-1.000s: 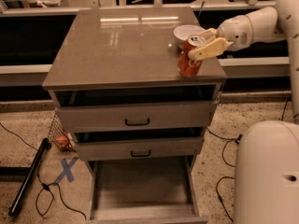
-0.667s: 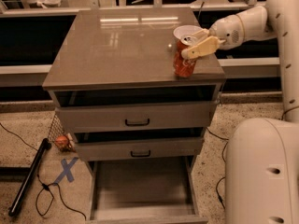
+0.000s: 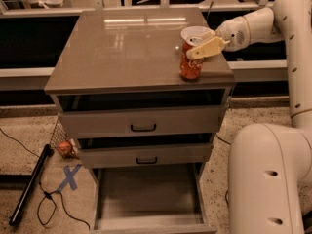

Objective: Pick coke can from bottom drawer and place on counter

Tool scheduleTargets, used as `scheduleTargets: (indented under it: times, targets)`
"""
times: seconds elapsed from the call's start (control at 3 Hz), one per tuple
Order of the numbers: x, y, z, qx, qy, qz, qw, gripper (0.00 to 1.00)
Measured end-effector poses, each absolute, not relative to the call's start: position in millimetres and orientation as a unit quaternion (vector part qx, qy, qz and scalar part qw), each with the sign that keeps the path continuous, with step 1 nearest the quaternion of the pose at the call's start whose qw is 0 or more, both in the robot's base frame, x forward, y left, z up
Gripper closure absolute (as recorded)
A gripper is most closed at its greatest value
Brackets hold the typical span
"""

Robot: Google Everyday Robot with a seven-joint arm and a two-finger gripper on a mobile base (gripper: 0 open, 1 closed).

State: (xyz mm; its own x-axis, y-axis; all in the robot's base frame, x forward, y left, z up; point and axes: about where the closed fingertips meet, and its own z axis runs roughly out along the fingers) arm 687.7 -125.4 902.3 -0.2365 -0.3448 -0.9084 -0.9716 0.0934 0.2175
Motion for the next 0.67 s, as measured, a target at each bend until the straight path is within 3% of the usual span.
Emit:
scheduleTargets:
  times: [0.67]
  targets:
    - [703.4,-121.0,892.4,-0.491,0.663,0.438,0.356,0.27]
